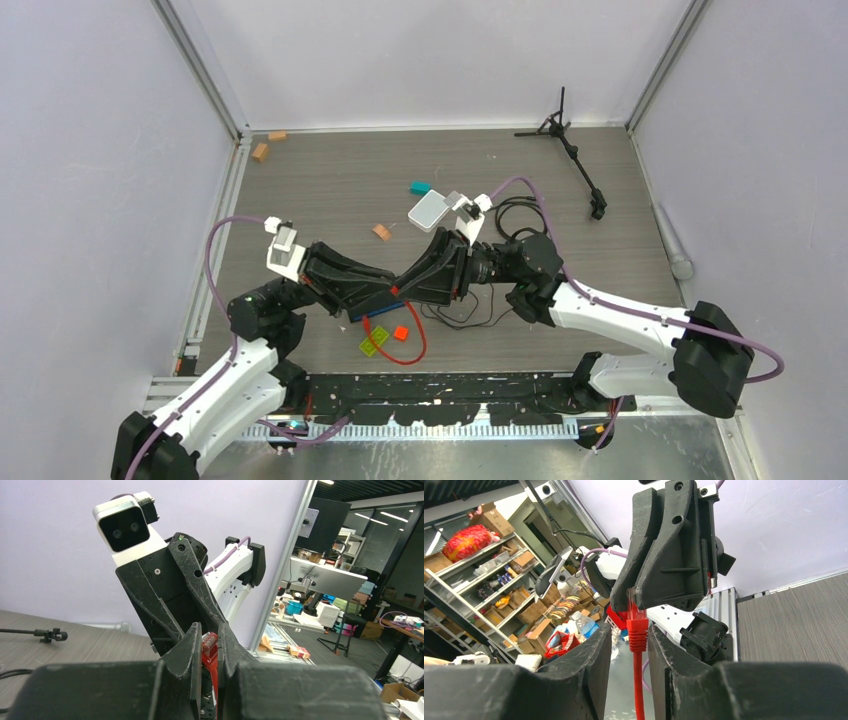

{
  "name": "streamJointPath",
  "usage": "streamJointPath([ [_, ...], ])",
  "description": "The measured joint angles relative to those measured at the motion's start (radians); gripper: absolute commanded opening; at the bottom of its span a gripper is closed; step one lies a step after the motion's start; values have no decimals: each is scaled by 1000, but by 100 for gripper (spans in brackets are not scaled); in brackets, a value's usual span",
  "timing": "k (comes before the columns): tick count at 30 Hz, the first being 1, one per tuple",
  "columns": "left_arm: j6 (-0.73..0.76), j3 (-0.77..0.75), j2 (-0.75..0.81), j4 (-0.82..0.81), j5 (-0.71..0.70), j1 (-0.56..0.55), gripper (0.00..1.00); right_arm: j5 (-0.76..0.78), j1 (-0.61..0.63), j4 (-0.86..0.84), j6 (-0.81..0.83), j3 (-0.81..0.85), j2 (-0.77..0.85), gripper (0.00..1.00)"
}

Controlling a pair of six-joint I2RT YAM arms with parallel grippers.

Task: Insert the plug into the switch port
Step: Pick up the connector from the center of the board, then adjust the switch port at the center of the board.

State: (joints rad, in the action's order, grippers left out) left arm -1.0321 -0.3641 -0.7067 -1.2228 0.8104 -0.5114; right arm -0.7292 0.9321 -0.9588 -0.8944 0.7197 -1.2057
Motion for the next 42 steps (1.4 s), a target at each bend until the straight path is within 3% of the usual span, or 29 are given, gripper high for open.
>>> streamJointPath([
  [4,20,5,7,0,-26,0,0,0,0,-41,-28,0,-17,35],
  [8,25,5,10,0,-34,-1,0,-1,0,-67,-47,0,-30,45],
  [11,29,5,14,0,-38,-1,0,-4,0,-81,-56,0,-42,45],
  [18,41,5,15,0,-40,-1,0,-10,0,-101,-77,0,-60,20],
  [21,41,5,15,-1,-40,-2,0,-14,0,-112,-84,0,-65,2],
  [23,41,5,15,-2,-40,-2,18,-15,0,-117,-88,0,-67,1],
  [27,50,5,21,21,-58,-4,81,-11,0,-95,-65,0,-64,0],
  [29,61,6,44,83,-84,-4,97,18,0,6,-2,0,-37,0],
  [37,190,-27,204,583,-239,-4,100,350,0,524,358,-24,320,0],
  [42,235,-80,203,761,-318,-4,97,552,31,713,533,-22,441,1],
])
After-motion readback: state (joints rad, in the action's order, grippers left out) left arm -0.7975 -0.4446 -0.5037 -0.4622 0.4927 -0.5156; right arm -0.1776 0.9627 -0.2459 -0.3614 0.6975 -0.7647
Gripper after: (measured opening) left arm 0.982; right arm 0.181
